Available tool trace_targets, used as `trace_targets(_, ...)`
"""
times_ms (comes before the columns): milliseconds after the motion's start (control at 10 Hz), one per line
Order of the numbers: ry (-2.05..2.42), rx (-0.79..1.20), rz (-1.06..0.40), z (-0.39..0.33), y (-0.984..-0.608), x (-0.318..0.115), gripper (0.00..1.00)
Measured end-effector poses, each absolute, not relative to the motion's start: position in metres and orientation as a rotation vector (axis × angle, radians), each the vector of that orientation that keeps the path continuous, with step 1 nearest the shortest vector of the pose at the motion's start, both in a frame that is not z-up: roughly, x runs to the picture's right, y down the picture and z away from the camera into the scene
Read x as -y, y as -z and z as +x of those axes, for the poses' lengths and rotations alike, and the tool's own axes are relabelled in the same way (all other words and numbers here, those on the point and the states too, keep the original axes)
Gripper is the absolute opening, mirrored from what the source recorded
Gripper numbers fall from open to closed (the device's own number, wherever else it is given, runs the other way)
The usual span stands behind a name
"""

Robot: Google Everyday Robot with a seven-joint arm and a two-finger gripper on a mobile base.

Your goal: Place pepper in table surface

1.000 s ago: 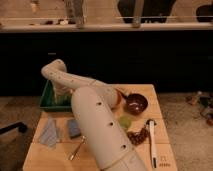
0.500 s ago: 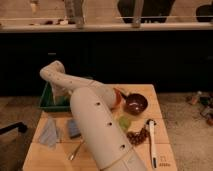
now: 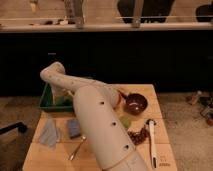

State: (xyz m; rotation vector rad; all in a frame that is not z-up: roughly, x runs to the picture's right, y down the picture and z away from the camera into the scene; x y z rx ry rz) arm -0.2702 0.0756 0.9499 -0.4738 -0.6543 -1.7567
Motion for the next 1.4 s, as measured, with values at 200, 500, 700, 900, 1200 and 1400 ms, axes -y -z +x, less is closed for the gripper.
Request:
trace_targets(200, 1.764, 0.668, -0.471, -0.272, -0.955, -0.076, 0.8)
trace_targets(500, 1.771, 0.691, -0.478, -0.275, -0.963, -0.078, 0.8)
trace_targets(700, 1.775, 0.705, -0.479, -0.277, -0.968, -0.079, 0.8)
trace_targets(900, 1.782, 0.718, -0.472, -0.28, -0.971, -0.079, 0.7)
trace_targets(1200, 1.789, 0.731, -0.469, -0.281, -0.972, -0.079, 0.4)
trace_targets(1400, 1.793, 0.736, -0.464, -0.282, -0.971, -0.078, 0.23)
